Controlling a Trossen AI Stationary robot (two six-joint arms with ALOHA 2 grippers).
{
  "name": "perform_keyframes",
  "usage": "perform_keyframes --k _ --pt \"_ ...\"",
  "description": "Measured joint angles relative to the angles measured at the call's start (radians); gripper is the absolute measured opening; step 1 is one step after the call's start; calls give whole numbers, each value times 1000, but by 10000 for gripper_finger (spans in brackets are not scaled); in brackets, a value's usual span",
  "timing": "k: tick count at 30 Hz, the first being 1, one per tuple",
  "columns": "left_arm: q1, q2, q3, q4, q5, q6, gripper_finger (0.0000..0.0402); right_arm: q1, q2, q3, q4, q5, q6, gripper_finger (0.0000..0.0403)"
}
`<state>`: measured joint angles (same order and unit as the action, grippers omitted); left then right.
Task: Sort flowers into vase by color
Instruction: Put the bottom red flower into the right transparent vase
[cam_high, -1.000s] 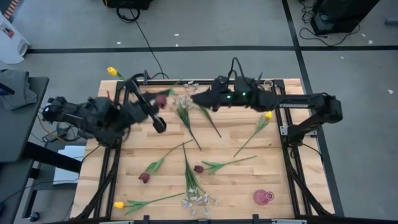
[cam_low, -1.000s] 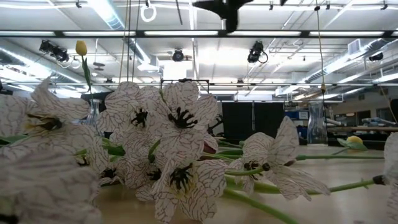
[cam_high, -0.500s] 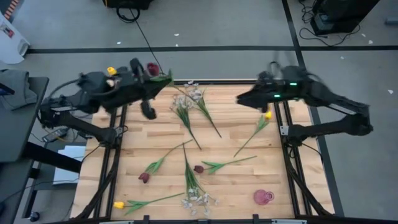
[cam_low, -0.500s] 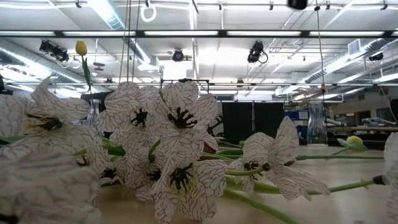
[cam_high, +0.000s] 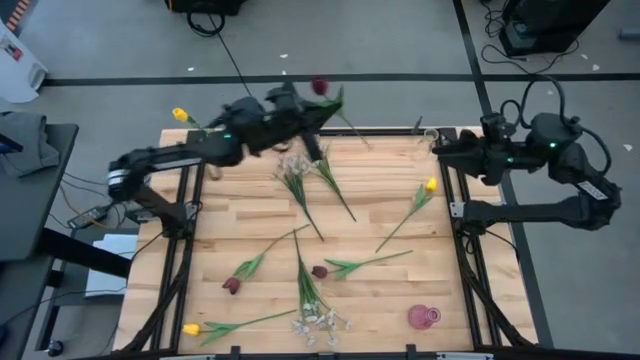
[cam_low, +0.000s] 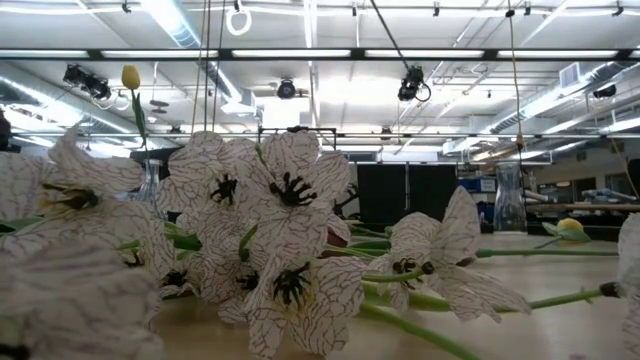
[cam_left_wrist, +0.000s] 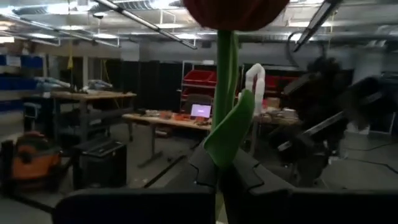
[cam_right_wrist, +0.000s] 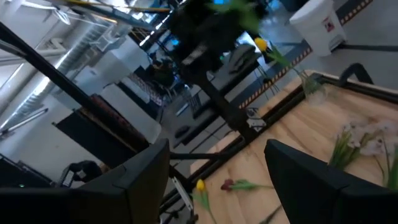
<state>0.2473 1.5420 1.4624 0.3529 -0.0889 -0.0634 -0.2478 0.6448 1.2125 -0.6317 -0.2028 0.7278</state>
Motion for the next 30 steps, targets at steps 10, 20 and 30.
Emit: perform_keyframes --k 10,20,30 --pt "63 264 0 415 67 -58 10 0 -5 0 -74 29 10 274" --pt "82 511 206 463 134 -18 10 0 -4 0 -477 88 81 272" --pt "83 682 429 419 122 43 10 0 -5 0 -819 230 163 259"
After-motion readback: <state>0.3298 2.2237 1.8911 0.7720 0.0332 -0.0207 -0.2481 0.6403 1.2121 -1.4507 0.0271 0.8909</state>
